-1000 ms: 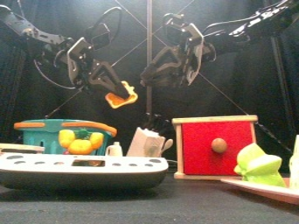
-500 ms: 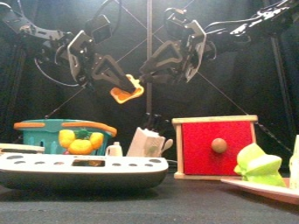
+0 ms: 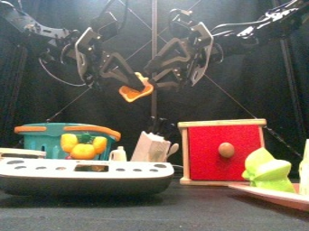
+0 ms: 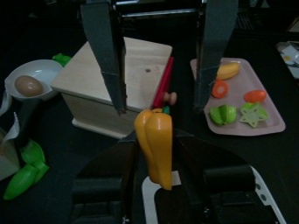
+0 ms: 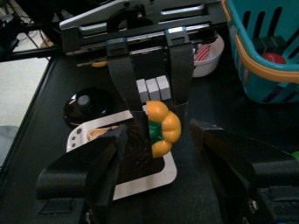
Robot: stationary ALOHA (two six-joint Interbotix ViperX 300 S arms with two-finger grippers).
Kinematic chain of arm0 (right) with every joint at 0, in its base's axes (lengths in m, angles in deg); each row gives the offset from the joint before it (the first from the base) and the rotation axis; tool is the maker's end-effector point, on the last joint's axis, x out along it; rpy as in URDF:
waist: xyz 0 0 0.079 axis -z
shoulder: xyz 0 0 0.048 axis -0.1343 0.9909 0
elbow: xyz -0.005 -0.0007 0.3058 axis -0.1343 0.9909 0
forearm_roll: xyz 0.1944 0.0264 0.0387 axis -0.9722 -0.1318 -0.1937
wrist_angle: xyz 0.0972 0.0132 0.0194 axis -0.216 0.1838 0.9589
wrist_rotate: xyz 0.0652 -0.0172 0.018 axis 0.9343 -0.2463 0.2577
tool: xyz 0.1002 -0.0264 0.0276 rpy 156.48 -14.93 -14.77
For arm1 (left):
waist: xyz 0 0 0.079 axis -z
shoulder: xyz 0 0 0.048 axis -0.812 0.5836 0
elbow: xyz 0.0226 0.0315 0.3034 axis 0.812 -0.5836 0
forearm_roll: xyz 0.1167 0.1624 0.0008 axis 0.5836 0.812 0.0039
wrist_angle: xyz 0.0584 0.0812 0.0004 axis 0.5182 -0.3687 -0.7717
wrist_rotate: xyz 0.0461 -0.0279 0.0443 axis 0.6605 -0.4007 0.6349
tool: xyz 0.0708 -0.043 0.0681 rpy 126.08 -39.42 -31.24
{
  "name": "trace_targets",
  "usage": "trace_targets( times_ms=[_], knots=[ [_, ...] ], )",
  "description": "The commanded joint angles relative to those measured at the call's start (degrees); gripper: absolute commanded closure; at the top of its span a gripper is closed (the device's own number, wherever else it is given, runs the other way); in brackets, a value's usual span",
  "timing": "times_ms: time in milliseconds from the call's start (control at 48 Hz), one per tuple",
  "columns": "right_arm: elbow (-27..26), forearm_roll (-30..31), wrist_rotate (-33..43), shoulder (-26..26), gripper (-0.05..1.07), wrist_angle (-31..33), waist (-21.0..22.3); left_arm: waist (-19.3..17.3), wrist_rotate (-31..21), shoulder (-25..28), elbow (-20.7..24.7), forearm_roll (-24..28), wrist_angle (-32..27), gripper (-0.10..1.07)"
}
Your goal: Hand over squash
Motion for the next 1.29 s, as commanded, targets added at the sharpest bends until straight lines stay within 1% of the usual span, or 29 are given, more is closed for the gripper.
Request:
trace_targets(
  times_ms=[0,167,312,562,729,854,1083,1167,1271],
  knots=[
    [-1.6,-0.3,0.2,-0.8,0.11,-0.4,0.3,0.3,0.1,-0.3,1.7,0.4,0.8,0.33],
    [-2.2,-1.0,0.4,-0.4,0.13,-0.4,0.8,0.5,0.1,-0.3,1.8,0.7,0.9,0.33],
    [-2.5,-1.4,0.3,0.3,0.20,-0.5,1.1,0.6,0.1,-0.3,1.8,0.7,0.9,0.33],
    [-2.5,-1.4,0.4,0.6,0.36,-0.5,1.1,0.5,0.0,-0.3,1.7,0.7,1.0,0.33],
    [-2.5,-1.4,0.4,0.6,0.40,-0.5,1.1,0.6,-0.2,-0.3,1.5,0.6,1.1,0.30],
    [-2.4,-1.4,0.4,0.6,0.40,-0.4,1.1,0.6,-0.4,-0.3,1.4,0.4,1.2,0.22],
    [-2.0,-1.4,0.5,0.2,0.40,0.1,1.1,0.6,-0.4,-0.3,0.7,0.3,1.6,0.00],
    [-2.0,-1.4,0.5,0.1,0.40,0.4,1.1,0.6,-0.4,-0.3,0.5,0.3,1.8,-0.03],
    [-1.9,-1.4,0.4,0.1,0.40,0.4,1.1,0.6,-0.4,-0.3,0.4,0.4,1.9,-0.03]
  ],
)
